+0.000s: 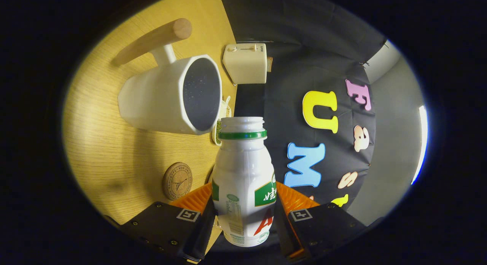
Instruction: Take the bottle from table, then pour the juice into the cup, finally place the bottle on the coaster
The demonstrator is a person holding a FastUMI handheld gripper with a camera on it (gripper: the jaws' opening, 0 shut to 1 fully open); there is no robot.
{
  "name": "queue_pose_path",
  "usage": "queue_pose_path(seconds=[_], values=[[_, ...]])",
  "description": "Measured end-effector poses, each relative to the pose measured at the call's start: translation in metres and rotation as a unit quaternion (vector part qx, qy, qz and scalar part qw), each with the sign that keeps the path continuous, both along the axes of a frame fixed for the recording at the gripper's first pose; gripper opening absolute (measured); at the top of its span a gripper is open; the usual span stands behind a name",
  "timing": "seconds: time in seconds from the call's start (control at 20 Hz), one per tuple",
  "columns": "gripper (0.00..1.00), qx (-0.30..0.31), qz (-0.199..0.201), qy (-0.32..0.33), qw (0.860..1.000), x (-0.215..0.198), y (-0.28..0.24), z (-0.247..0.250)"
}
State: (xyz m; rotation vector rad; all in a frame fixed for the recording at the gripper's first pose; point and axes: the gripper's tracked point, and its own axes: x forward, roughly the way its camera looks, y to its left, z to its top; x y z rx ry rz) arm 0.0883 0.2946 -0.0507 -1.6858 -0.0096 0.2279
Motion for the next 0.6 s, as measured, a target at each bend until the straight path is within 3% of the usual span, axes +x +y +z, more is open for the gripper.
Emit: queue_pose_path(seconds=[0.6], values=[[0.71, -0.033, 0.002, -0.014, 0.999, 0.0056, -0.0016, 0.0080]])
